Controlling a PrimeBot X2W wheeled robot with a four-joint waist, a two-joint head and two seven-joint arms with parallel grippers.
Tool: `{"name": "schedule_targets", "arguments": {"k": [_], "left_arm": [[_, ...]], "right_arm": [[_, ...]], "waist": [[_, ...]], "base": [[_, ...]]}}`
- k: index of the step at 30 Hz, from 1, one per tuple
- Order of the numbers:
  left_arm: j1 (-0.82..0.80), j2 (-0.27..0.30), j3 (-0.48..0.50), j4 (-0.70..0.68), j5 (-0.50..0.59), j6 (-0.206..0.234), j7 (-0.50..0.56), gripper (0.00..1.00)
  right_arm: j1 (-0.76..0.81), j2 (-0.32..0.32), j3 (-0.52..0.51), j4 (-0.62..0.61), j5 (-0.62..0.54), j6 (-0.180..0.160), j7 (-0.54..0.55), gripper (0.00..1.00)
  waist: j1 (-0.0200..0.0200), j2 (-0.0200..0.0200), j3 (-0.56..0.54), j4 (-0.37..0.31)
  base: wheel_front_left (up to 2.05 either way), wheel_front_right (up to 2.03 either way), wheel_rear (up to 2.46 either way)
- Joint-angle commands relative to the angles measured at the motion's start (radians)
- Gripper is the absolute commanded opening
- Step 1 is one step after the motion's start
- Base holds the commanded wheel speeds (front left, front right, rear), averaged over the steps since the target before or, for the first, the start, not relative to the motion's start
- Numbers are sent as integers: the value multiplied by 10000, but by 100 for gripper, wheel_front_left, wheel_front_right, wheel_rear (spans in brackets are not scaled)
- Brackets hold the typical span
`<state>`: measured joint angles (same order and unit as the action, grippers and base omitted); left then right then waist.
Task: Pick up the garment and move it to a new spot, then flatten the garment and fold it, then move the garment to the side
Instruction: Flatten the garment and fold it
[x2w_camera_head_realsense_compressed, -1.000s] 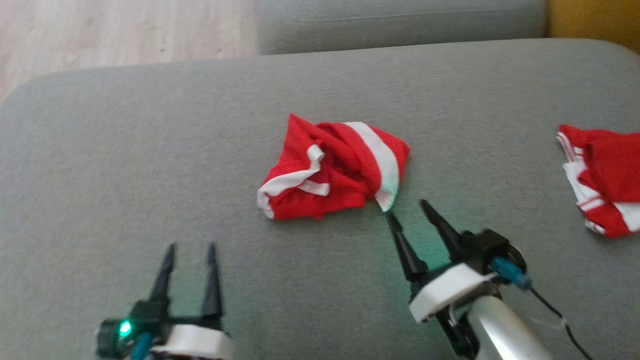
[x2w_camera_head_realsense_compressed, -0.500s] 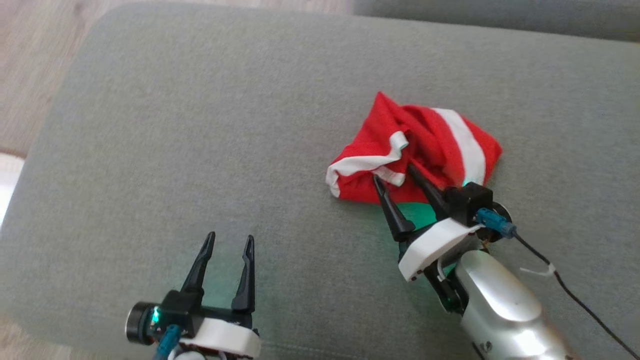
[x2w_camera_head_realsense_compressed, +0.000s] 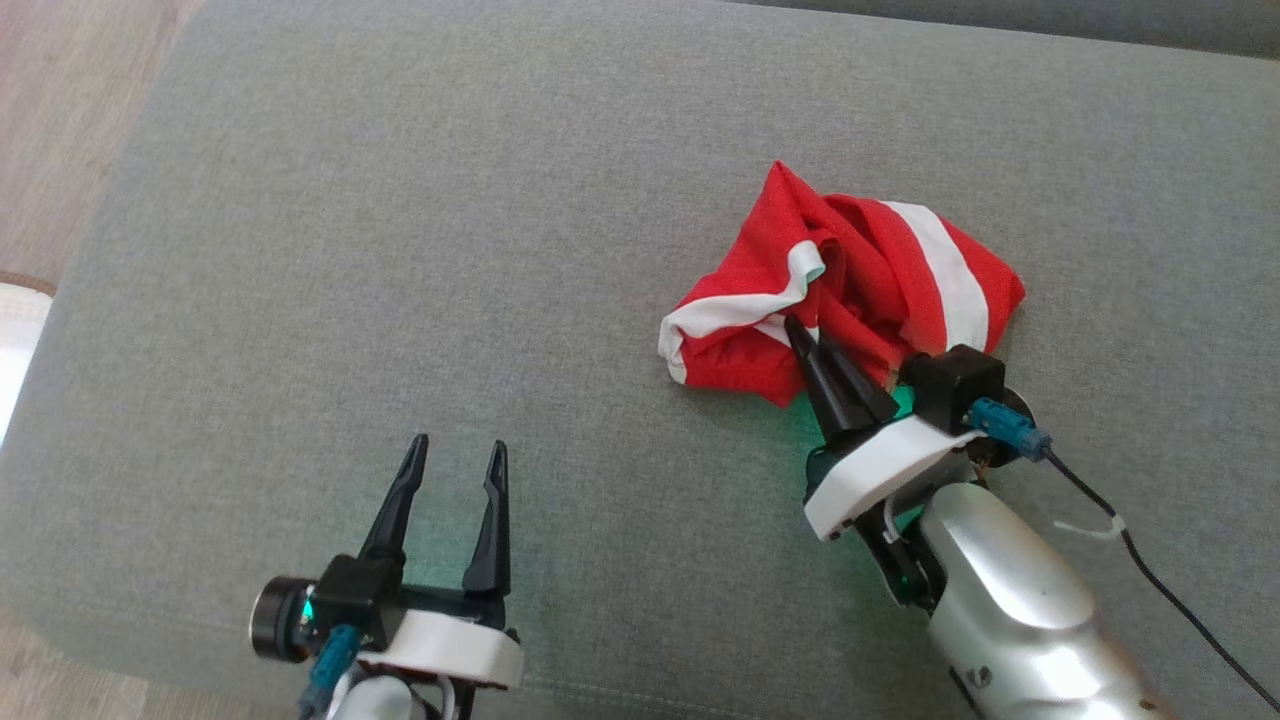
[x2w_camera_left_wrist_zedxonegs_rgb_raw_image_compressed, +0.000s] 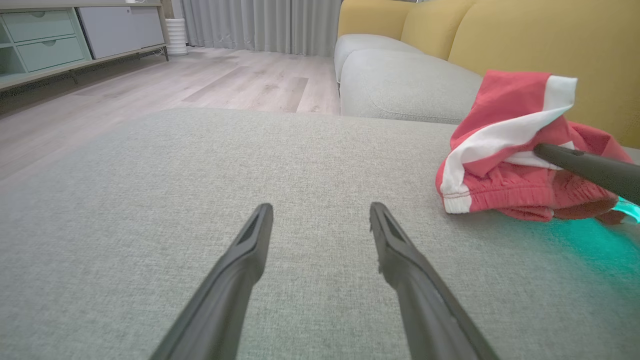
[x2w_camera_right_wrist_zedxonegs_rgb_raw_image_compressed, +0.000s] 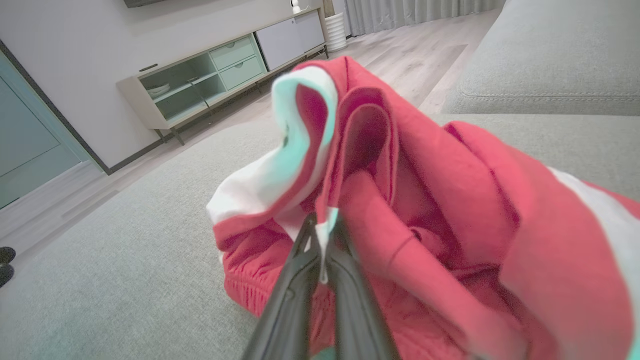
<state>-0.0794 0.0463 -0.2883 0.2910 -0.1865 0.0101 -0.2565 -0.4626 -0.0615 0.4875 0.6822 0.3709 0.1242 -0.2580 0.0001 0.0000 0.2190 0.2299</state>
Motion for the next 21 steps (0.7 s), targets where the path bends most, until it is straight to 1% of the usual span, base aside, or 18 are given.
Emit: {"name": "schedule_targets", "arguments": {"k": [1,5,10,15,19,21], "left_arm": [[-256,39,265,-258,-46,49,-53,100],[-207,39,239,-204,-65,27,-53,100],[-175,39,129,-168,-98,-22,-53,100],[-39,39,33,-55,-156,-66,-53,100],[109,39,-9,2,-175,-57,-53,100],[153,39,-5,18,-190,-47,-53,100]], "right_arm": [[-204,112,108,-359,56,65,-38,0],[-155,112,-4,-692,161,65,-38,0],[-339,112,320,-1525,676,65,-38,0],[-1395,112,678,-2131,851,65,-38,0],[-2430,112,613,-2185,887,65,-38,0],[-2581,112,546,-2212,999,65,-38,0]], "waist": [[-1,0,-25,-40],[-1,0,-92,-116],[-1,0,-295,-82],[-1,0,-642,160],[-1,0,-852,493],[-1,0,-894,560]], "base": [[0,0,0],[0,0,0],[0,0,0],[0,0,0],[0,0,0],[0,0,0]]}}
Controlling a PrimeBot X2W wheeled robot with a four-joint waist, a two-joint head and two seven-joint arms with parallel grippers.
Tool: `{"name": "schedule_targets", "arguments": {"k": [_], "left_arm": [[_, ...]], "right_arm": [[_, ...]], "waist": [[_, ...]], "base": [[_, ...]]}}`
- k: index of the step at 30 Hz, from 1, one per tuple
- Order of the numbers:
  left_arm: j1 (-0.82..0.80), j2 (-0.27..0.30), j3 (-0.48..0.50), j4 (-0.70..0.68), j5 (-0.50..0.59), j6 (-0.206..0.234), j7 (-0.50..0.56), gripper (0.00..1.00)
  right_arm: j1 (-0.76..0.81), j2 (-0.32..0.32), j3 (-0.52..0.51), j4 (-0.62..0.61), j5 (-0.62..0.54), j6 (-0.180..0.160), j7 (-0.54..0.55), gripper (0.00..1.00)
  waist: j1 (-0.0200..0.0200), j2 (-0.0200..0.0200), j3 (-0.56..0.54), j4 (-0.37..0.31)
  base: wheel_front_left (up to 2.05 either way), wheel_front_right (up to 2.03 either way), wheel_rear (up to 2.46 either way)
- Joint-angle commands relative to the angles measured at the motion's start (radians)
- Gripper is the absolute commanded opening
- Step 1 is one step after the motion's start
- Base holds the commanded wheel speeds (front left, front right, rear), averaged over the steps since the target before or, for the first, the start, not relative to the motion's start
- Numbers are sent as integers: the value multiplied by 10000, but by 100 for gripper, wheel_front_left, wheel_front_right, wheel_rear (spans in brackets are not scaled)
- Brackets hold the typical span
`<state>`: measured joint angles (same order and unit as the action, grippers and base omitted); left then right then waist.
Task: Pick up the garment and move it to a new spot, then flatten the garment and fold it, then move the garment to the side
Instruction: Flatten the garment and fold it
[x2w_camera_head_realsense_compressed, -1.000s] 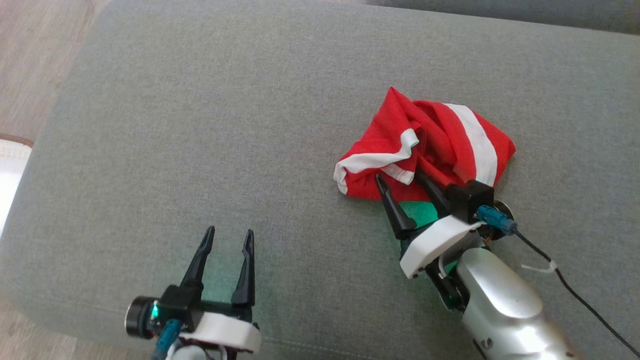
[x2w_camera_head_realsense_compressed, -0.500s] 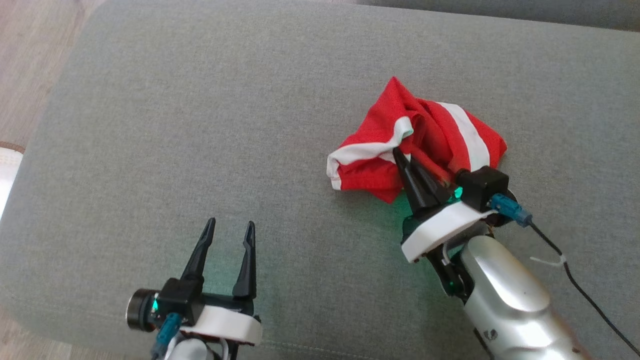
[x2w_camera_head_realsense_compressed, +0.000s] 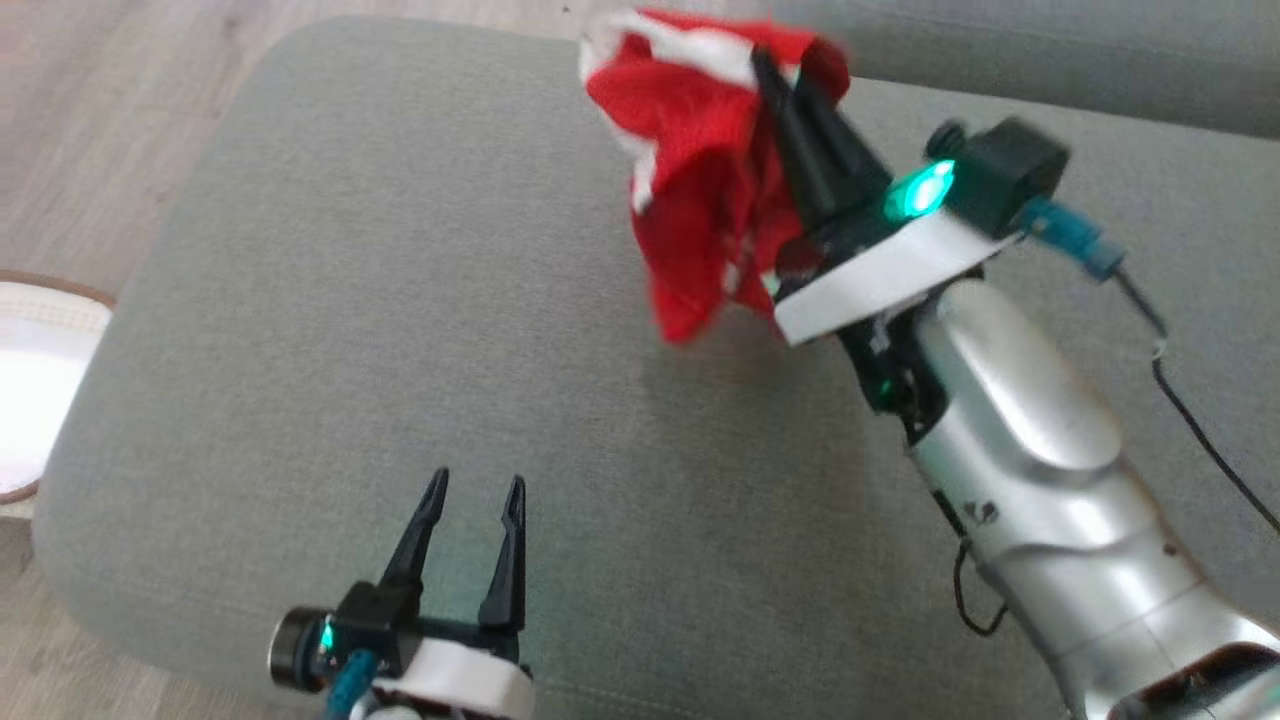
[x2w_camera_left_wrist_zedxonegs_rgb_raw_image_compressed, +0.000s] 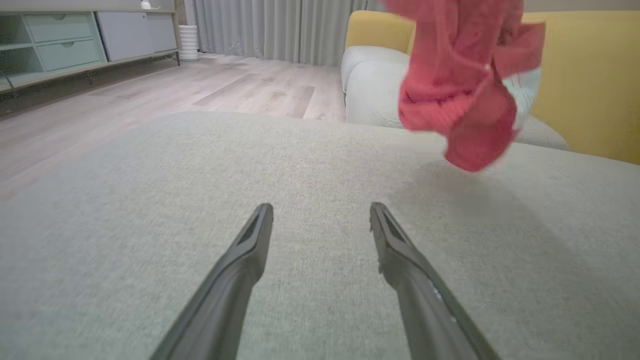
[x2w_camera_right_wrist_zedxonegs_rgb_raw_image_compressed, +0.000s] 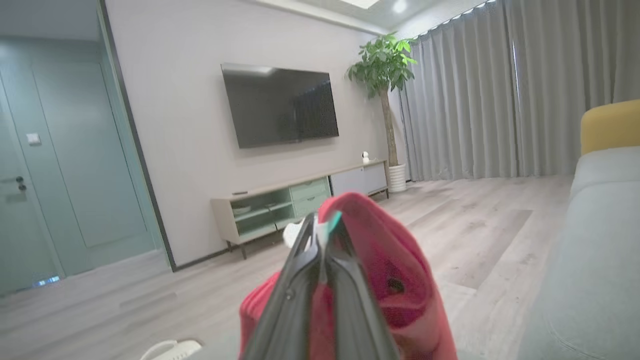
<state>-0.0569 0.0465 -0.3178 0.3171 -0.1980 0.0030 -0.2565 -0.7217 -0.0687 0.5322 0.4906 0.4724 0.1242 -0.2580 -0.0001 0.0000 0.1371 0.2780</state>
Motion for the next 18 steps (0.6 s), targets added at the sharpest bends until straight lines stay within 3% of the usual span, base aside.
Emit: {"name": "schedule_targets", "arguments": {"k": [1,8,14,15,16,18], "left_arm": [[-26,37,296,-233,-76,23,-53,100],[221,37,532,-279,-82,32,-53,100],[78,37,582,-306,-20,-18,-53,100],[31,37,577,-306,-12,-19,-53,100],[-15,37,573,-294,9,-29,-53,100],[-97,37,558,-264,28,-54,-53,100]], "right_arm": [[-59,185,-15,-322,182,65,-38,0],[767,185,-788,-14,585,65,-38,0],[2070,175,-2617,624,-181,65,-38,0],[2252,143,-2990,789,-436,65,-38,77],[2423,102,-3346,1067,-678,65,-38,100],[2619,46,-4084,1364,-1152,65,-38,100]], "waist": [[1,0,-115,127],[1,0,-86,-180],[1,0,107,-880],[1,0,136,-985],[1,0,151,-1087],[1,0,203,-1261]], "base": [[0,0,0],[0,0,0],[0,0,0],[0,0,0],[0,0,0],[0,0,0]]}}
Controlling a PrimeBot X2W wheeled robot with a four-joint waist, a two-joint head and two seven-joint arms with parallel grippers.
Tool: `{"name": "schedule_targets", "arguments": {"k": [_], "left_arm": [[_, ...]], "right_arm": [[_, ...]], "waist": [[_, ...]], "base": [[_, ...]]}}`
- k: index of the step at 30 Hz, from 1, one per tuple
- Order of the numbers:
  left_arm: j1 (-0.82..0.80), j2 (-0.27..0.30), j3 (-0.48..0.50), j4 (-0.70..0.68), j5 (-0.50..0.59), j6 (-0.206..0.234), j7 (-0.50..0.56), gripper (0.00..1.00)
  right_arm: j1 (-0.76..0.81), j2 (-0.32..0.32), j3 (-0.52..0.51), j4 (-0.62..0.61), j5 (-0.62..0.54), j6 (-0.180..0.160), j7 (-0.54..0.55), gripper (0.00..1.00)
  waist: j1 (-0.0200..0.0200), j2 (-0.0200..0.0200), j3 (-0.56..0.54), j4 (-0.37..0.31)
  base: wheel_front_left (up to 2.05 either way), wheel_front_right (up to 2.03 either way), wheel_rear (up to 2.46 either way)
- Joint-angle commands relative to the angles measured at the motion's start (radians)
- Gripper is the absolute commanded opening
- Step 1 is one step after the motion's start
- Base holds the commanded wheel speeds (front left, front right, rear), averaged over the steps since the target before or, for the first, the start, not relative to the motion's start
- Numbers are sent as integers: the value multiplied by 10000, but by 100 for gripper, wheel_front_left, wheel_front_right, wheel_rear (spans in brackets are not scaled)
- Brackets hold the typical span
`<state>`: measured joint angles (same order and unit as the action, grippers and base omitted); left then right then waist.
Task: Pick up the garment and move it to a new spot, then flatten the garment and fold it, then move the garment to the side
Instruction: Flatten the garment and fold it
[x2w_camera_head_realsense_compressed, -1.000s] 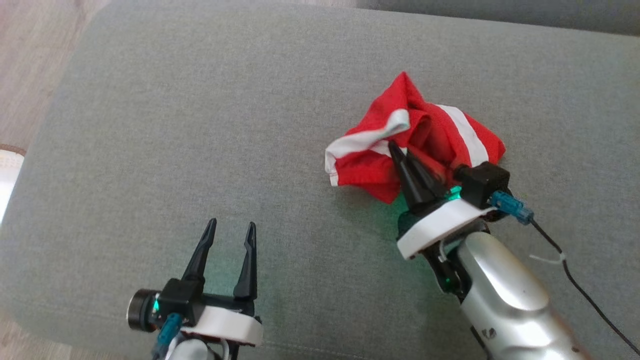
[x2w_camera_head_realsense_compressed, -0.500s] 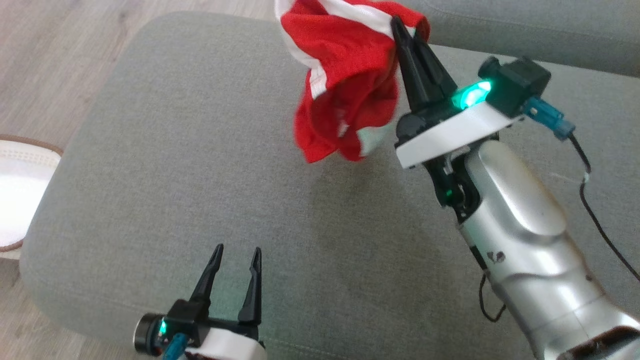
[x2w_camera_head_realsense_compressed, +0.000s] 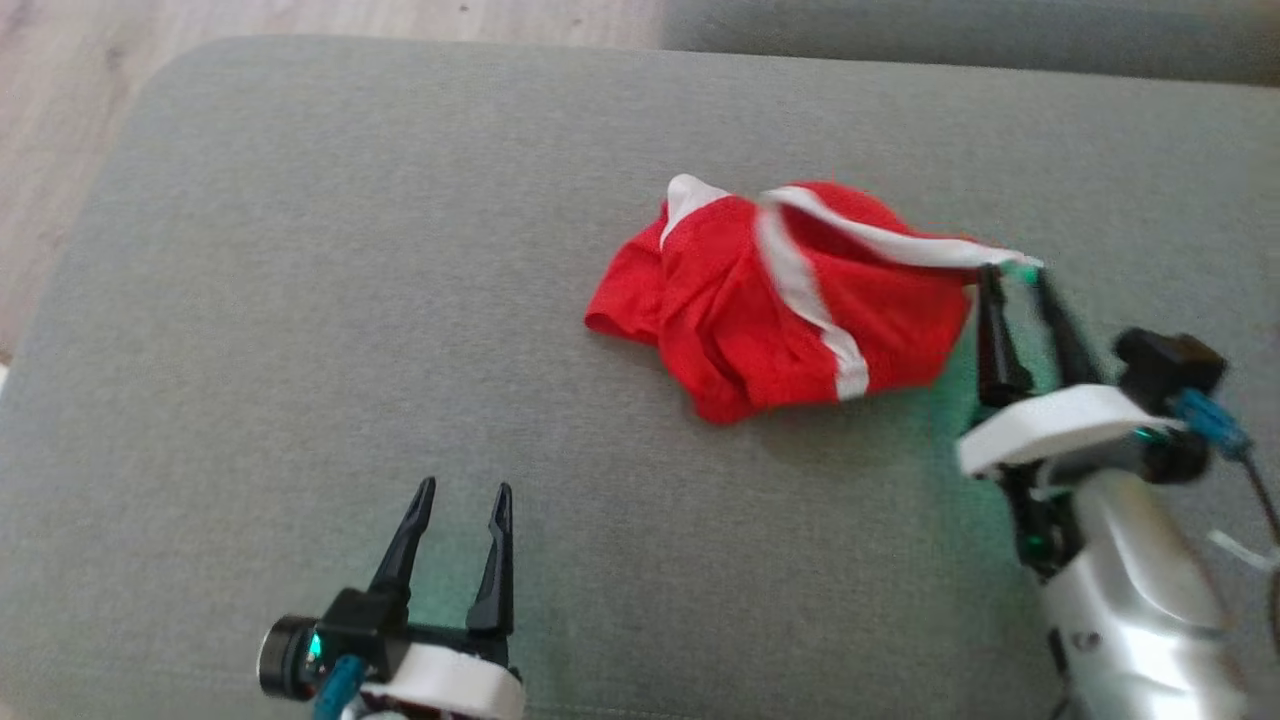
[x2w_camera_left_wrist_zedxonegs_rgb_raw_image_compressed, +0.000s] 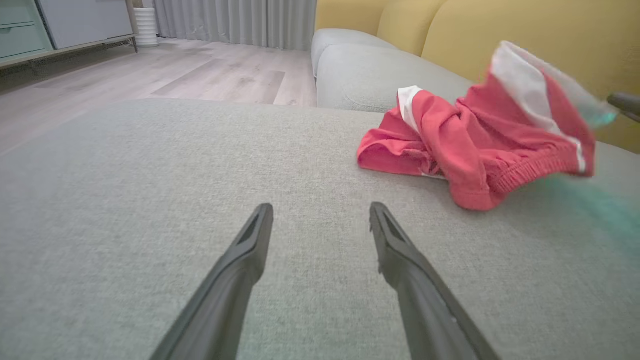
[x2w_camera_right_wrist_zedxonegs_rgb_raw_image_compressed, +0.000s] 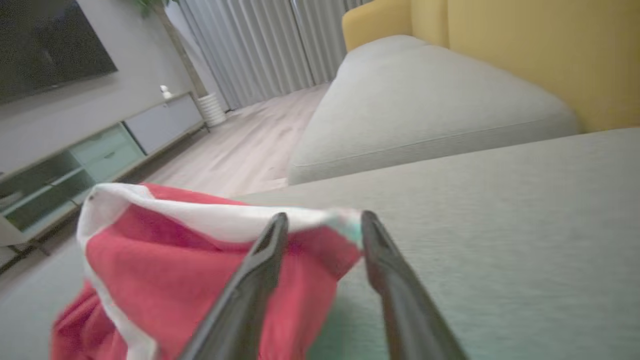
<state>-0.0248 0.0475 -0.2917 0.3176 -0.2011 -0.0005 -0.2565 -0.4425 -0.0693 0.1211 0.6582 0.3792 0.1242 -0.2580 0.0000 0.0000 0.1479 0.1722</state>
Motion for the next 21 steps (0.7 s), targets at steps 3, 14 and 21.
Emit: {"name": "schedule_targets", "arguments": {"k": [3,14,21], "left_arm": [[-545,28,288,-223,97,-52,-53,100],[-486,28,291,-119,192,-164,-53,100],[-431,28,178,-112,110,-151,-53,100]], "right_arm": [[269,81,-1183,-407,-996,65,-38,100],[1454,187,1060,-1182,-658,65,-38,100],[1461,189,1664,-793,-943,65,-38,100]], "waist": [[0,0,149,-398],[0,0,83,-356],[0,0,36,-53]], "base": [[0,0,0],[0,0,0],[0,0,0]]}}
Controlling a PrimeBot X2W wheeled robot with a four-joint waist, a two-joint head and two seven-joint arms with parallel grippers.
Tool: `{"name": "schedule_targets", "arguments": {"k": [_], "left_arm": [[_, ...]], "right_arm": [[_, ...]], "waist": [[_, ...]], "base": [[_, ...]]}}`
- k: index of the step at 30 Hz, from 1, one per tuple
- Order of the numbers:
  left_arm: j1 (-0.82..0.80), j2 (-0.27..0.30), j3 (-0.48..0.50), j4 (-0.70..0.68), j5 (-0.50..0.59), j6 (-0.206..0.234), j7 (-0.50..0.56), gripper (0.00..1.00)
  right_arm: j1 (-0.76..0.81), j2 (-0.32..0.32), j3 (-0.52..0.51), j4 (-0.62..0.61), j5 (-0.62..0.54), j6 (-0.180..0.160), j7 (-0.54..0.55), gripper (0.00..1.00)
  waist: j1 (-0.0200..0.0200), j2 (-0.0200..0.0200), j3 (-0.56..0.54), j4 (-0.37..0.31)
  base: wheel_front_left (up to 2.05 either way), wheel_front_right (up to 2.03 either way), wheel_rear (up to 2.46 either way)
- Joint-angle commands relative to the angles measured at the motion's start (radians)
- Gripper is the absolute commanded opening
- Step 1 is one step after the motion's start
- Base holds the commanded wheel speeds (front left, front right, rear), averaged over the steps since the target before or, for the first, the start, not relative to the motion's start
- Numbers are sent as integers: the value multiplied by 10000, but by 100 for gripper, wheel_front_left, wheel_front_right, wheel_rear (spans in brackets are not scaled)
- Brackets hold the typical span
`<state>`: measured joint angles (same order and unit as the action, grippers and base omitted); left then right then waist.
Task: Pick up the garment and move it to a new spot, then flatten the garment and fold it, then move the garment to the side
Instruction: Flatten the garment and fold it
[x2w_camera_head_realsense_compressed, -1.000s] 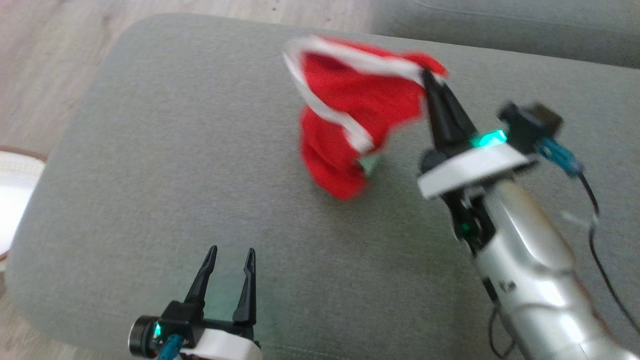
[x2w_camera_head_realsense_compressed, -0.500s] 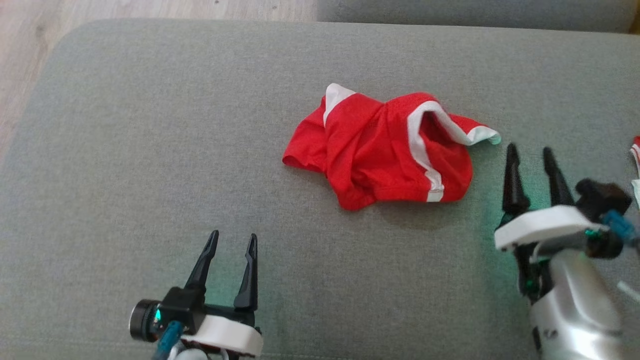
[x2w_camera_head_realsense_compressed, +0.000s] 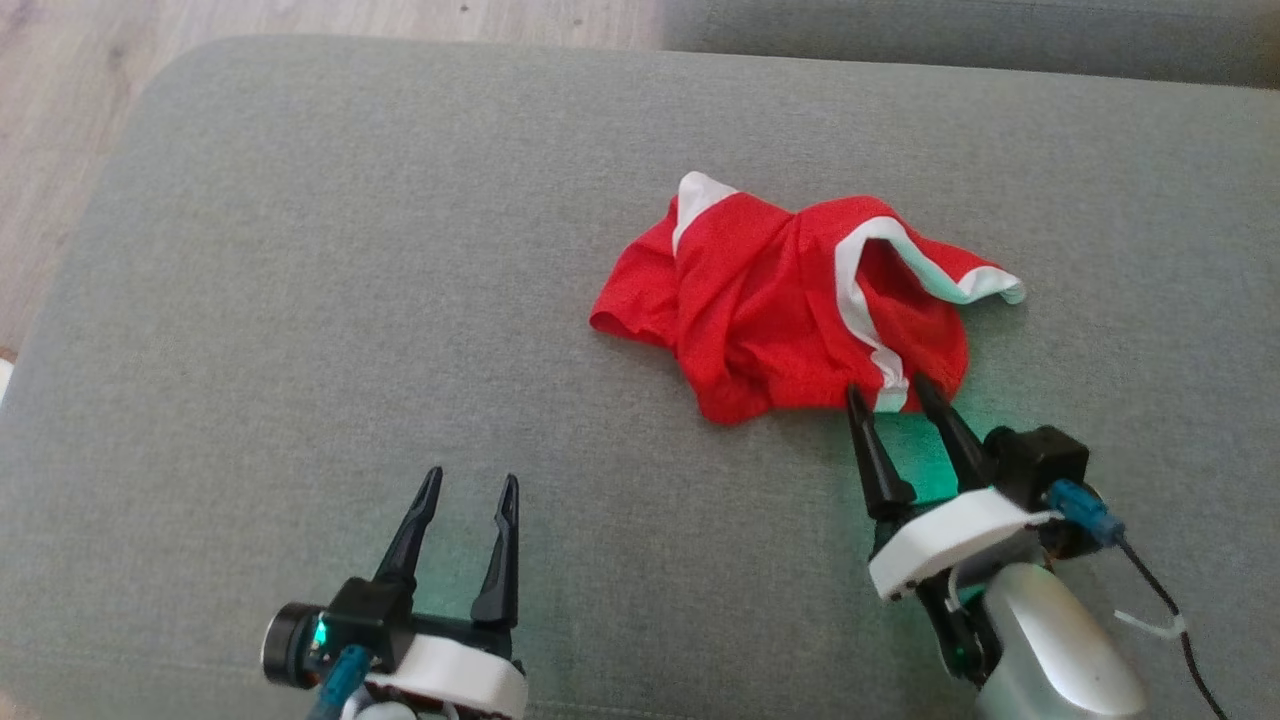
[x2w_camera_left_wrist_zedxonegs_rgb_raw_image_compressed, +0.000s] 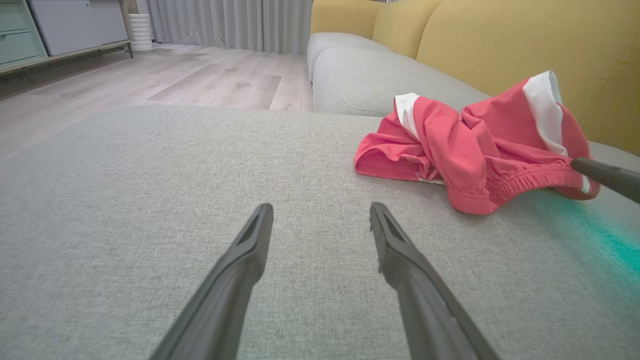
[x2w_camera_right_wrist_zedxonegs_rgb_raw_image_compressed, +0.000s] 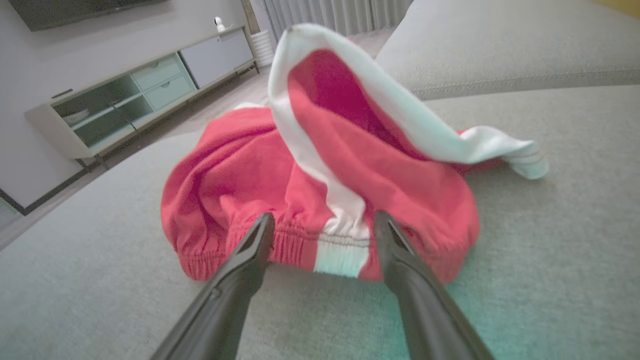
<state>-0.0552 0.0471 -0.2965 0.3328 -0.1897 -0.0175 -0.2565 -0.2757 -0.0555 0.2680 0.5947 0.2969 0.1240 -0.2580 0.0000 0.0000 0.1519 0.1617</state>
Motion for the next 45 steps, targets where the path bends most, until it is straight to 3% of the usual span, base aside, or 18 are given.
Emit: {"name": "schedule_targets", "arguments": {"k": [1,8,9,10,11,12,21,28,29,30,31,38,45], "left_arm": [[-115,31,221,-268,-12,25,-53,100],[-145,31,207,-289,-50,34,-53,100],[-155,31,198,-301,-61,41,-53,100],[-167,31,184,-314,-75,53,-53,100],[-175,31,178,-326,-89,64,-53,100],[-178,31,175,-333,-99,73,-53,100],[-167,31,247,-286,-145,124,-53,100],[-204,31,228,-328,-197,150,-53,100],[-184,31,244,-335,-197,166,-53,100],[-157,31,269,-346,-198,188,-53,100],[-121,31,304,-367,-184,209,-53,100],[94,31,903,-446,132,373,-53,100],[483,31,1475,-563,323,469,-53,100]], "right_arm": [[-270,51,113,4,-255,67,-38,100],[-650,52,-209,846,-673,67,-38,100],[-689,52,-225,930,-646,67,-38,93],[-722,52,-227,963,-558,67,-38,61],[-754,52,-227,977,-512,67,-38,19],[-770,52,-234,1007,-484,67,-38,0],[-862,52,-428,1211,-803,67,-38,0],[-583,52,-467,442,-663,67,-38,0],[-493,52,-527,184,-549,67,-38,11],[-394,52,-606,-150,-425,67,-38,93],[-279,52,-691,-478,-428,67,-38,100],[716,53,-1630,-2133,-503,67,-38,100],[1609,53,-2094,-2371,-676,67,-38,100]], "waist": [[0,0,6,99],[0,0,138,328],[0,0,159,356],[0,0,189,387],[0,0,208,404],[0,0,227,414],[0,0,259,249],[0,0,136,29],[0,0,90,-19],[0,0,37,-73],[0,0,-24,-142],[0,0,-469,-788],[0,0,-934,-1387]], "base": [[0,0,0],[0,0,0],[0,0,0],[0,0,0],[0,0,0],[0,0,0],[0,0,0],[0,0,0],[0,0,0],[0,0,0],[0,0,0],[0,0,0],[0,0,0]]}}
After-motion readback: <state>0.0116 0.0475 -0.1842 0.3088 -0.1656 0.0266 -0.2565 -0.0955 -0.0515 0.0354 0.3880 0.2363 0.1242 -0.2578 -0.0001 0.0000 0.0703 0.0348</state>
